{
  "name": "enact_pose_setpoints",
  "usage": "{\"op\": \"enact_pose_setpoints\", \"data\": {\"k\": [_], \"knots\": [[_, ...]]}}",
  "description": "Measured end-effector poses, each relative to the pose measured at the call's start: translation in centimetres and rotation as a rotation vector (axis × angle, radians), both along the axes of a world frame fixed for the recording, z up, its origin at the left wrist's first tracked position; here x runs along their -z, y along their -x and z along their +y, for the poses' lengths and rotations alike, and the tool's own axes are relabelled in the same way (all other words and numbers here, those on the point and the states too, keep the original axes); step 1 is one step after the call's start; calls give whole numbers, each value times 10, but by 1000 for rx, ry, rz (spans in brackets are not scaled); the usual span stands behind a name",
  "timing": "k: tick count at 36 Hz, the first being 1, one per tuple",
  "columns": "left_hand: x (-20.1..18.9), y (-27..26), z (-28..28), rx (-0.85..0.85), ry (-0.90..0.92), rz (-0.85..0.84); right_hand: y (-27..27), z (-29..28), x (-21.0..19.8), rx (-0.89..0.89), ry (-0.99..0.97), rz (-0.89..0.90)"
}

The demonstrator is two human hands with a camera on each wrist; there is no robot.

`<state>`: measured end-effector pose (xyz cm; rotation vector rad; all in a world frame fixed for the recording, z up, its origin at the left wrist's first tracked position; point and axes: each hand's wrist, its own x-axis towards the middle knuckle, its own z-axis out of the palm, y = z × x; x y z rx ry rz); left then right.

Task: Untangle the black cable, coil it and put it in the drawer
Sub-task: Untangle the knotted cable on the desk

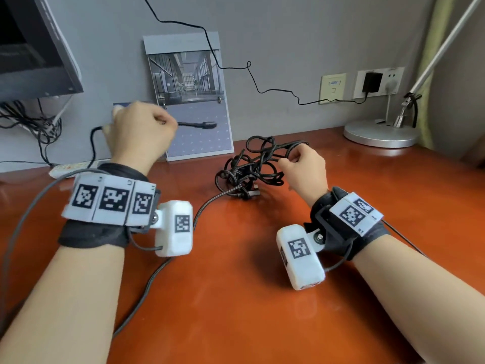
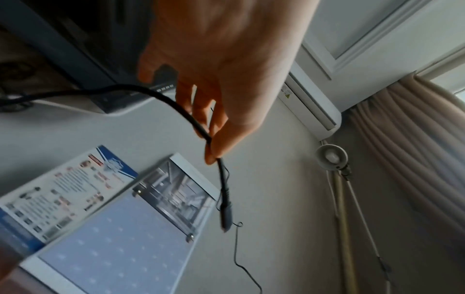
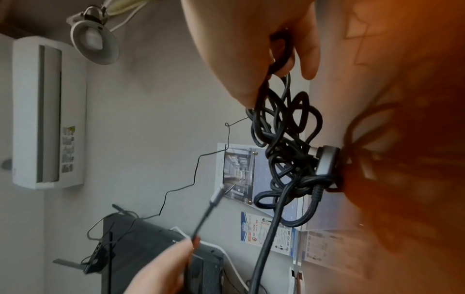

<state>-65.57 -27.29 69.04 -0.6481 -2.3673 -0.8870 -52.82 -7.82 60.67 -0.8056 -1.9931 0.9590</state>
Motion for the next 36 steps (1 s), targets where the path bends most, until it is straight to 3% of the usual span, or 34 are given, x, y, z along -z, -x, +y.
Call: {"op": "enact_pose_setpoints", "data": {"k": [3,7,9,12,15,20,24,27,32,36], "knots": [[1,12,-9,-49,133,-176,0,5,2,3,90,6],[-2,-7,1,167,271,-305,2,9,4,9,222,22],[0,-25,11,286,435,-369,2,9,3,-22,289,44],[9,-43,24,328,755,-499,0,9,1,-74,375,89],[20,-49,32,345,858,-594,-1,7,-3,-96,382,119],[24,-43,27,339,618,-628,-6,2,-11,-204,397,255],[16,-39,27,259,468,-321,-10,1,-15,-344,351,433],[13,-34,25,210,297,-97,-12,-4,-15,-458,228,446],[2,-40,20,206,148,138,-10,2,-16,-214,-10,278],[-11,-50,15,248,50,202,-12,13,-13,-87,-15,116]]}}
